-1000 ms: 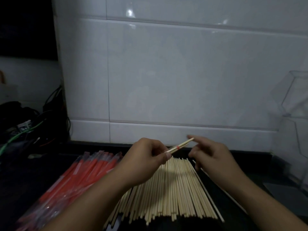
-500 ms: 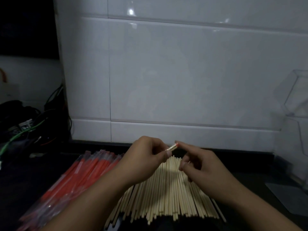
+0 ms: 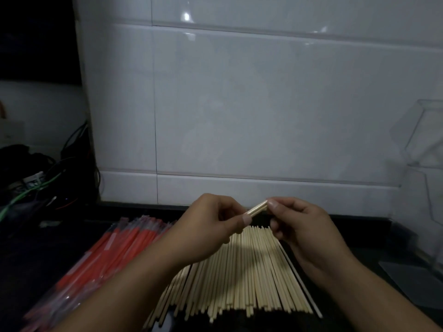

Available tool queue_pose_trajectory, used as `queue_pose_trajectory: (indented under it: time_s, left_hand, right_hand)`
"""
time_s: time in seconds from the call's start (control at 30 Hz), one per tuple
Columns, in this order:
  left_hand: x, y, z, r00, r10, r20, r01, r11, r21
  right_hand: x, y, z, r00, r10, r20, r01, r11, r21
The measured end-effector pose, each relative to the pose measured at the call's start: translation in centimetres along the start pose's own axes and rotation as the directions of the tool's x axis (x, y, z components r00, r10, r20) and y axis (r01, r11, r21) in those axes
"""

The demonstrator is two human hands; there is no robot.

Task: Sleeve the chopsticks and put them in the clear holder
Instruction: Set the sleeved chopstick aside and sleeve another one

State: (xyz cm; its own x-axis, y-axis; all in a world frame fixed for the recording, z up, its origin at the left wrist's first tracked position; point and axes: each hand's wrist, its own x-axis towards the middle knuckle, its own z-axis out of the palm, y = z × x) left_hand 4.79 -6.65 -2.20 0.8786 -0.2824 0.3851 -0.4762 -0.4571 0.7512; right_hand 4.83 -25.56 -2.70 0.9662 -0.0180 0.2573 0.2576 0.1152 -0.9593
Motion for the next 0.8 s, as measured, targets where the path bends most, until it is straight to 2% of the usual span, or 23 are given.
queue_pose_trajectory:
  time_s: [0.2,0.43,0.67,0.8]
  left_hand:
    - [0.1,-0.1,-0.6,0.999,-0.034,-0.009,0.034,0.999,-0.007]
    - [0.0,-0.1,-0.7,0.999,-0.035,0.01,0.035,0.999,-0.017]
    - [0.1,-0.2,-1.0,1.0,-0.026,-0.015,0.027,0.999,0.039]
    - [-0.1,-0.1,-1.1,0.999,-0.014,-0.048,0.018,0.995,0.098]
  right_hand:
    - [1.0,-1.4,-1.2,0.99,0.087,-0.111,-0.053,0.959,0.279]
    - [1.1,-1.6,-1.7,0.994,0.072,-0.086,-0.039,0.942,0.332]
    - [1.0,-2.5,-2.9,0.99,0.14,-0.015,-0.136,0.979,0.151]
    - [1.0,-3.0,-3.9,0.993,0.108,-0.051,-0.112,0.99,-0.09]
